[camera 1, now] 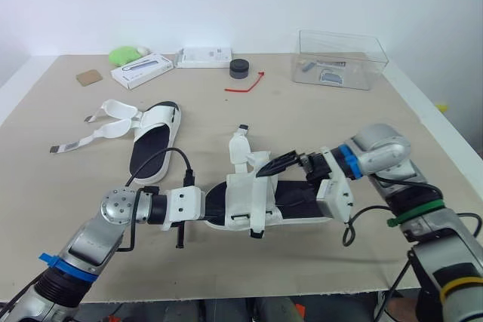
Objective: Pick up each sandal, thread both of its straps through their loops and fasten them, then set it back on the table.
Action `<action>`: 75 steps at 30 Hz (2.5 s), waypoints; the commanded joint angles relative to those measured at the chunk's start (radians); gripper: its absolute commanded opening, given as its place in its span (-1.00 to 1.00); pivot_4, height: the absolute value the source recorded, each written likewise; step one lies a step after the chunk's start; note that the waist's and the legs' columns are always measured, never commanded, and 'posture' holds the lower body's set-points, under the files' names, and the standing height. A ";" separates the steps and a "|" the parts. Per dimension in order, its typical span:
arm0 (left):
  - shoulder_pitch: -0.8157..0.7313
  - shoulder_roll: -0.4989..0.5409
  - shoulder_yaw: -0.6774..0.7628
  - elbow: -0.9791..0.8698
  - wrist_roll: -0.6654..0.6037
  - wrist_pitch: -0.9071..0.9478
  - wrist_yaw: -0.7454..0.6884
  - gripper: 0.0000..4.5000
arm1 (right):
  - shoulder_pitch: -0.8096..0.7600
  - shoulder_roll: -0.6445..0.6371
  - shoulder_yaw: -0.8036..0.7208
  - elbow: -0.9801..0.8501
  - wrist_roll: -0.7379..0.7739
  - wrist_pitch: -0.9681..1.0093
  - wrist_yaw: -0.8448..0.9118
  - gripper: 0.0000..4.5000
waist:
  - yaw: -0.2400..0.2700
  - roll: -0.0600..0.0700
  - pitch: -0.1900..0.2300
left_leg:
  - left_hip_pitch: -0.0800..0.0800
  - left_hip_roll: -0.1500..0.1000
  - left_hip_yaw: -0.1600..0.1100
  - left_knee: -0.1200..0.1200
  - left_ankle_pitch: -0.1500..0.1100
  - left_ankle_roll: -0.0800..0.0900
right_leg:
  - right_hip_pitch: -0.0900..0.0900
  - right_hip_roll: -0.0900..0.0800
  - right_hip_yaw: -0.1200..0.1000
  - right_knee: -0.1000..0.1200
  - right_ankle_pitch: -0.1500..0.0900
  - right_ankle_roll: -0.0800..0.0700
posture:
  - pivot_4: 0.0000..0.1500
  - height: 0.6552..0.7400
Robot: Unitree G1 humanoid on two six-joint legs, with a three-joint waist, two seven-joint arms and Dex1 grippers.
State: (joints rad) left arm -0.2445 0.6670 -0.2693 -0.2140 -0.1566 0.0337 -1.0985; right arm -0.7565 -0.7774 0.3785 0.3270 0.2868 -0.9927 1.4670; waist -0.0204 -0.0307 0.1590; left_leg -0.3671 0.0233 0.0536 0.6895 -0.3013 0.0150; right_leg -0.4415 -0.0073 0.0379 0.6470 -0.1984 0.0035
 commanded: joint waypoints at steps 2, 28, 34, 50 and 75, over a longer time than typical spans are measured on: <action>-0.006 0.006 -0.005 0.014 0.003 -0.013 -0.020 -1.00 | 0.116 -0.116 -0.087 -0.217 0.146 0.247 -0.052 0.99 | 0.002 0.000 0.000 | 0.000 0.000 -0.001 0.000 0.000 0.000 | 0.000 0.000 0.000 0.000 0.000 0.000 | 1.00 1.00; -0.039 0.002 -0.003 0.055 -0.027 0.009 -0.058 -1.00 | 0.497 -0.175 -0.158 -0.905 0.964 1.977 -0.905 0.99 | -0.001 -0.006 -0.004 | -0.001 0.003 -0.002 0.000 0.000 0.002 | 0.001 0.006 0.001 0.000 -0.008 0.008 | 1.00 1.00; -0.048 -0.003 -0.014 0.074 -0.023 -0.001 -0.071 -1.00 | 0.445 -0.154 -0.201 -0.868 0.849 1.959 -0.848 0.99 | -0.001 -0.006 -0.004 | 0.000 0.003 -0.002 0.000 0.001 0.002 | 0.001 0.006 0.000 0.000 -0.008 0.008 | 1.00 1.00; -0.058 -0.031 -0.008 0.103 0.001 -0.014 -0.048 -1.00 | 0.239 -0.078 -0.161 -0.666 0.550 1.911 -0.542 0.99 | 0.000 -0.005 -0.004 | -0.001 0.001 -0.001 0.003 0.001 0.002 | 0.001 0.007 0.001 0.000 -0.005 0.011 | 1.00 1.00; -0.094 -0.049 -0.008 0.142 -0.011 -0.005 -0.063 -1.00 | 0.421 -0.031 -0.175 -0.853 0.695 2.143 -0.631 0.99 | 0.000 -0.005 -0.004 | -0.003 -0.001 -0.001 0.005 0.000 0.004 | 0.001 0.005 0.001 -0.001 -0.004 0.014 | 1.00 1.00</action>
State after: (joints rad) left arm -0.3272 0.6173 -0.2755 -0.0865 -0.1774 0.0270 -1.1645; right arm -0.3301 -0.8236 0.2007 -0.5256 0.9992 1.1672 0.8508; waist -0.0205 -0.0358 0.1555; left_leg -0.3702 0.0219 0.0522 0.6949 -0.3009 0.0188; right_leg -0.4406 -0.0029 0.0391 0.6463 -0.2027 0.0173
